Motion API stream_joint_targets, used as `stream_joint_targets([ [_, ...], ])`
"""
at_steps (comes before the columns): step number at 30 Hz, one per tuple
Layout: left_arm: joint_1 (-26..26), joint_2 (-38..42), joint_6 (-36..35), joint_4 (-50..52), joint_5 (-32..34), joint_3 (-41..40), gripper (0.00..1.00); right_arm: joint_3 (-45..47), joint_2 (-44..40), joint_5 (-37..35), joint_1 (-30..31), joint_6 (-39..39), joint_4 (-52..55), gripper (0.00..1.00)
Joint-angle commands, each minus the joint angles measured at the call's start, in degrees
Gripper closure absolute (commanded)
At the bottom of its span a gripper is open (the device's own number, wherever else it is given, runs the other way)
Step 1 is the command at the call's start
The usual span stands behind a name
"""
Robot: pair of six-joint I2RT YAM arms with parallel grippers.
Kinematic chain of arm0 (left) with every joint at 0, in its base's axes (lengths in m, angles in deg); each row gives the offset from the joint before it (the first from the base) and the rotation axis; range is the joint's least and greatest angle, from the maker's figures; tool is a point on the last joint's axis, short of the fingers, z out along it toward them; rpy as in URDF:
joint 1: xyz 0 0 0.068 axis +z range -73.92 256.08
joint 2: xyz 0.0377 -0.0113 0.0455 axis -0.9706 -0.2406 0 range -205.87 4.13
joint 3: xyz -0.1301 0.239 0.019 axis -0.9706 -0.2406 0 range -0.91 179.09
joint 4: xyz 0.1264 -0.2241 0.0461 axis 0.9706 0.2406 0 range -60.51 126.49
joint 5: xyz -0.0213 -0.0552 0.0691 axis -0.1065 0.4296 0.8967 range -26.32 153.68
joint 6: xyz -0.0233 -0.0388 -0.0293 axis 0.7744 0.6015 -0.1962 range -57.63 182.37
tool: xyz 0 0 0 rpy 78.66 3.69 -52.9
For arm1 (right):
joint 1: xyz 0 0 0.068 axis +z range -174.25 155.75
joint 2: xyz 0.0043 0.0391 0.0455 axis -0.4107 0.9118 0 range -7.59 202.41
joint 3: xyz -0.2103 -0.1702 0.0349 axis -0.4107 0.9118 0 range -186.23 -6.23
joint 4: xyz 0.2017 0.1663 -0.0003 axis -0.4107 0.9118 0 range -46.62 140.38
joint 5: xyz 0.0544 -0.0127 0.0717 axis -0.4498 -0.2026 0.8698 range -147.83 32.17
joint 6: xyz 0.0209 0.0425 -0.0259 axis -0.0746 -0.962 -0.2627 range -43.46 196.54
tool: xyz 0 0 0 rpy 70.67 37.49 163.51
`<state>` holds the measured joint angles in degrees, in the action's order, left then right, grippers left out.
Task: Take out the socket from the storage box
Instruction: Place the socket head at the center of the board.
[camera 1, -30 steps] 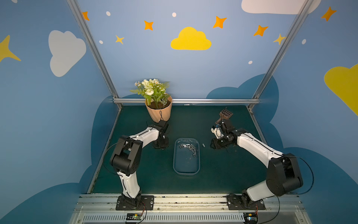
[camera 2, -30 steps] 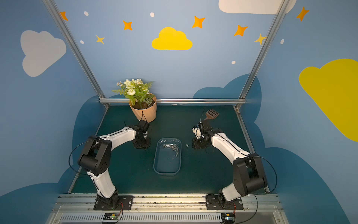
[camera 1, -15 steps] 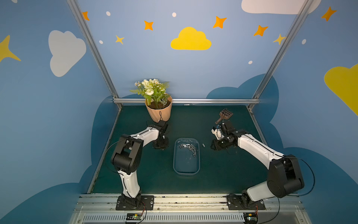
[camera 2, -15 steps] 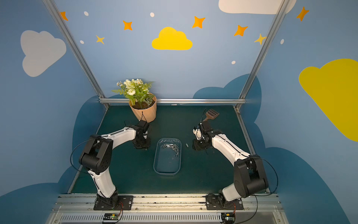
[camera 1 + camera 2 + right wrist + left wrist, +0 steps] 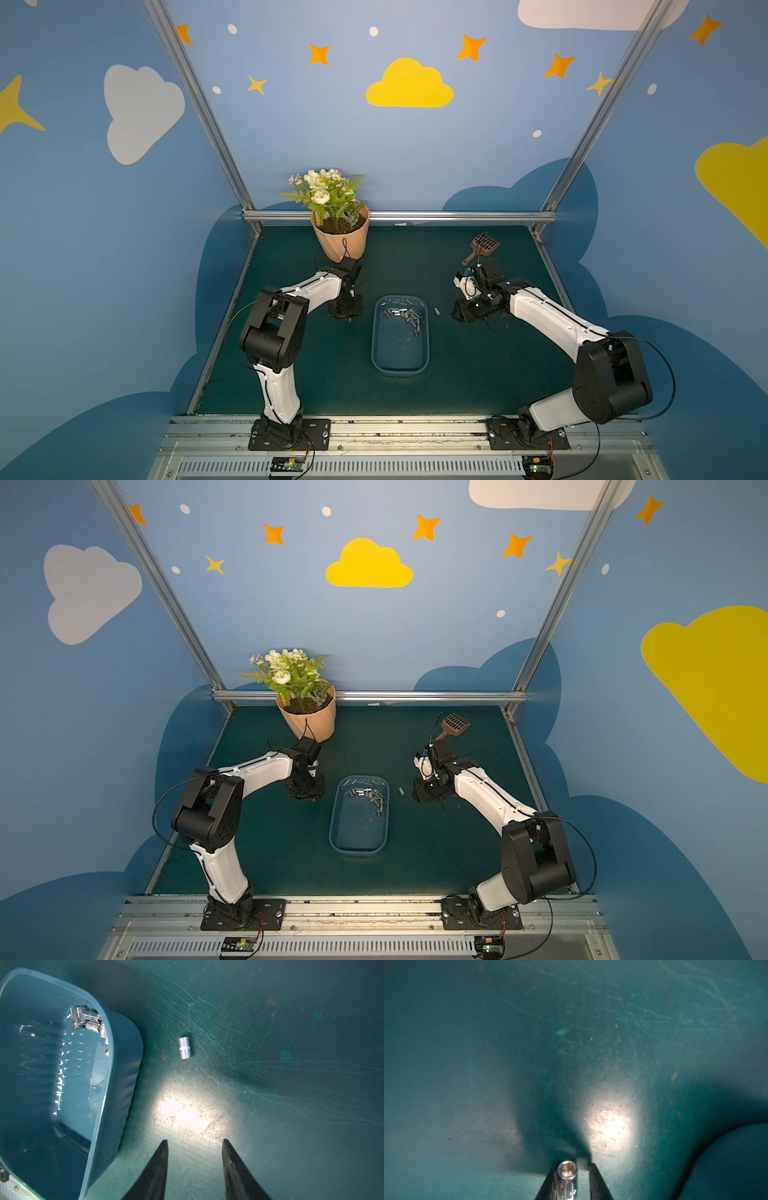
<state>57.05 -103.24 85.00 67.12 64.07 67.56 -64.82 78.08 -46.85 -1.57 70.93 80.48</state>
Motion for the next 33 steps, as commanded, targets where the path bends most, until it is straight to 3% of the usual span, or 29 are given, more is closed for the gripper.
stream_joint_targets([
  [1,0.11,-3.13,-0.37,0.42,0.08,-1.14,0.66,0.6,-0.82,-0.17,-0.18,-0.36,0.27,0.57],
  [5,0.05,-2.84,-0.25,0.52,0.32,-1.03,0.6,0.69,-1.1,-0.32,-0.19,-0.35,0.34,0.57],
  [15,0.05,-1.71,-0.31,1.55,1.15,-0.38,0.54,0.81,-0.62,-0.08,-0.18,-0.28,-0.12,0.57],
  [33,0.05,3.4,-1.4,6.37,3.43,3.52,0.52,-2.87,-1.03,0.45,-0.04,0.95,2.48,0.57],
])
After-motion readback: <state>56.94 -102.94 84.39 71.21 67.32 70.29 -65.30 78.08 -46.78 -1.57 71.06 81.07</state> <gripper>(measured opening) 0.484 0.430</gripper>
